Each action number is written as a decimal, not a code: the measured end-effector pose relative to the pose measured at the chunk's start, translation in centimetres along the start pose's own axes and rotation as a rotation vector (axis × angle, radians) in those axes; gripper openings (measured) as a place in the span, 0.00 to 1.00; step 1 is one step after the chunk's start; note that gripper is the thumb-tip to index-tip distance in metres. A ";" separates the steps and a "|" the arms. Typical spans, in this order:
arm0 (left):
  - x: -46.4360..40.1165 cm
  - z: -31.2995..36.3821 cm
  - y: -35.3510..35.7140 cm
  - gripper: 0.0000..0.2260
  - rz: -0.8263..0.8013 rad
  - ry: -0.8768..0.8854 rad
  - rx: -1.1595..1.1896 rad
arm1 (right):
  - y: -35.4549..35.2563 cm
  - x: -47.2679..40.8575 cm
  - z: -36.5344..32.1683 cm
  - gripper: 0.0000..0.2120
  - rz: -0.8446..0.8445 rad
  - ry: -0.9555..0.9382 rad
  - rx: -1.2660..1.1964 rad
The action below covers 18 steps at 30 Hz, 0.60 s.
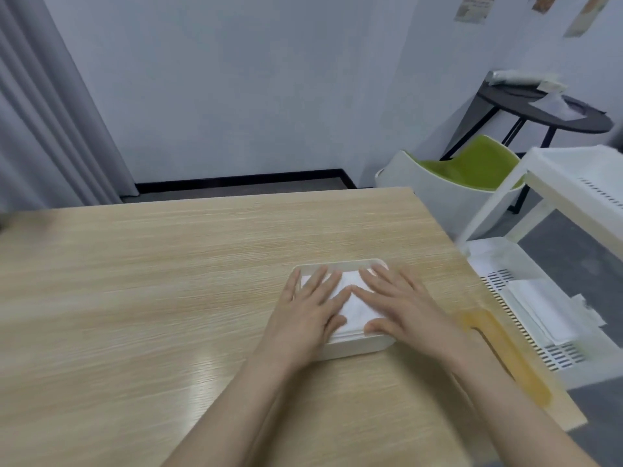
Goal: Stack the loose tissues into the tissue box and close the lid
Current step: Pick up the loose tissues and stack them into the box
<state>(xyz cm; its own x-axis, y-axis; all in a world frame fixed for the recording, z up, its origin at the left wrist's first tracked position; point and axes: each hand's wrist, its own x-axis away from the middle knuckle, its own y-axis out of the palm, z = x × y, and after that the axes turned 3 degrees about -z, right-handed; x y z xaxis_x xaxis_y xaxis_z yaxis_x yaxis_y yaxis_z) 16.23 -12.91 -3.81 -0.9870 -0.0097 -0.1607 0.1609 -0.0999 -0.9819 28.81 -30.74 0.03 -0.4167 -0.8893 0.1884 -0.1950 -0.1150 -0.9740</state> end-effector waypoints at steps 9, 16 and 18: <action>0.5 1.3 0.8 0.23 -0.022 -0.078 -0.012 | 2.7 0.9 -2.9 0.23 0.234 0.237 -0.341; -0.3 1.8 0.6 0.19 -0.104 -0.115 -0.029 | 1.0 -0.3 -2.9 0.20 0.021 0.280 -0.184; -0.7 1.7 0.8 0.17 -0.081 -0.125 0.010 | 0.7 -0.9 -3.0 0.21 -0.071 0.304 -0.153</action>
<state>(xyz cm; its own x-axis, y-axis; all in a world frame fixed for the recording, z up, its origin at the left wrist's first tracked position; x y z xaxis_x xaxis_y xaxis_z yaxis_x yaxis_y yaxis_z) 17.07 -14.71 -4.28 -0.9899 -0.1252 -0.0667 0.0813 -0.1153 -0.9900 26.37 -28.73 -0.41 -0.6381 -0.7065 0.3061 -0.3544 -0.0834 -0.9314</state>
